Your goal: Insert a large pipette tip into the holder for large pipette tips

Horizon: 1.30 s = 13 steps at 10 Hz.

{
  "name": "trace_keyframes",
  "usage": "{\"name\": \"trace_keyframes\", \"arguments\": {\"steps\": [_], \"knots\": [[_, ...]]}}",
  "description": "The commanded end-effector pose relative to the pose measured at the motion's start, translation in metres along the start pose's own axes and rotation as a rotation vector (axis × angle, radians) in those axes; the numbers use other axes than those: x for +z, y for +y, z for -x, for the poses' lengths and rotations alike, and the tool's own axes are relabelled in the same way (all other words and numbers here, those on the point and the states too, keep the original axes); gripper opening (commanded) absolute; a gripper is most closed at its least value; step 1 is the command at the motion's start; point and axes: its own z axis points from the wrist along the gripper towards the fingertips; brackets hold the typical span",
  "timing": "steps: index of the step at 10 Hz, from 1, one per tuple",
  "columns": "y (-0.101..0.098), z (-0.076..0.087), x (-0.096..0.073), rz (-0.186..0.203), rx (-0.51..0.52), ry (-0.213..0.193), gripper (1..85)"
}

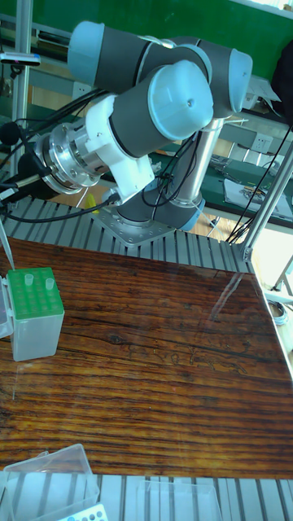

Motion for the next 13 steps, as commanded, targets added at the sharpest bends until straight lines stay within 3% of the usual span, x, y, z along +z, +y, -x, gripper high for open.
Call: {"name": "trace_keyframes", "arguments": {"steps": [1, 13], "knots": [[0.0034, 0.0020, 0.0058, 0.003, -0.001, -0.015, 1.0], [0.0103, 0.0110, 0.0064, 0.015, 0.011, -0.007, 1.0]]}}
